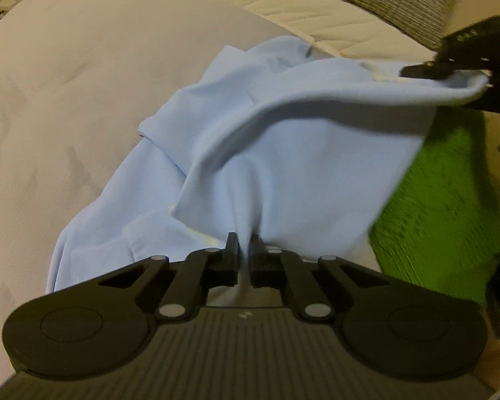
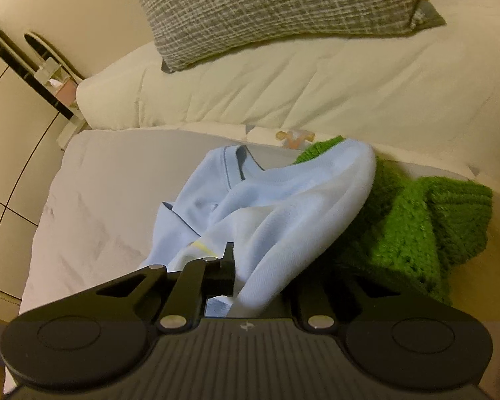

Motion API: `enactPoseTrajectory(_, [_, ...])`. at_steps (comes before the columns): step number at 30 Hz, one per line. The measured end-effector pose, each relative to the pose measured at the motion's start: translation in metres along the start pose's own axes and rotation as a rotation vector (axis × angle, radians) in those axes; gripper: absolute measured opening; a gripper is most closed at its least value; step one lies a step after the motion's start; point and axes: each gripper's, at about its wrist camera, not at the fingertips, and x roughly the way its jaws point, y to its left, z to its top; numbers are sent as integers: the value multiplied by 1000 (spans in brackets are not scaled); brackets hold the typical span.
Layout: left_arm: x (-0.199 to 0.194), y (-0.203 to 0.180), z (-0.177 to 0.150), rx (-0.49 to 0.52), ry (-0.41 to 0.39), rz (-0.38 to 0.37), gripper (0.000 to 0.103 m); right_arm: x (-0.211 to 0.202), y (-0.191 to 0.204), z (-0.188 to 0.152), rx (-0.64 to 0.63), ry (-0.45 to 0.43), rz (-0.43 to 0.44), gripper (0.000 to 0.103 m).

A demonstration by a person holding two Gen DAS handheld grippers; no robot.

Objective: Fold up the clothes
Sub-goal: 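Reach both tools toward the light blue sweatshirt and grasp it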

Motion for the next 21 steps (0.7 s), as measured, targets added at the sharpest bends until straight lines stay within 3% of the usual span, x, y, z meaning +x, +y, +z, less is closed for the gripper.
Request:
enactPoseTrajectory(1, [3, -1, -3, 2, 6, 17, 6, 1, -1, -1, 2, 3, -1, 14])
enactPoseTrajectory(2, [14, -1, -2, -3, 17, 40, 19, 1, -2, -2, 5, 6, -4, 16])
enactPoseTrajectory(3, [25, 2, 0, -13, 29, 76, 49, 1, -3, -2, 15, 4, -1, 20])
enactPoseTrajectory(4, [34, 4, 2, -18, 36, 106, 60, 1, -5, -3, 25, 2, 1, 29])
enactPoseTrajectory(6, [42, 5, 8, 5, 21, 121, 79, 2, -6, -2, 39, 3, -7, 33])
enactPoseTrajectory(8, [51, -4, 12, 63, 26, 68, 80, 1, -7, 0, 38, 1, 1, 41])
enactPoseTrajectory(11, [61, -23, 17, 148, 7, 9, 91, 3, -5, 1, 31, 10, 9, 53])
enactPoseTrajectory(14, [73, -37, 22, 169, -7, 13, 95, 8, -1, 2, 19, 21, 8, 66])
enactPoseTrajectory(17, [82, -31, 22, 116, -17, 10, 92, 15, 5, 3, -14, 31, -11, 67])
enactPoseTrajectory(18, [84, -30, 22, 105, -27, 11, 79, 18, 7, 4, -30, 36, -19, 66])
enactPoseTrajectory(19, [85, -29, 21, 92, -34, 12, 69, 21, 8, 4, -47, 41, -26, 52])
enactPoseTrajectory(20, [85, -26, 22, 72, -33, 17, 49, 23, 11, 4, -65, 46, -34, 33])
enactPoseTrajectory(21, [84, -22, 22, 46, -34, 20, 30, 24, 13, 4, -93, 49, -41, 30])
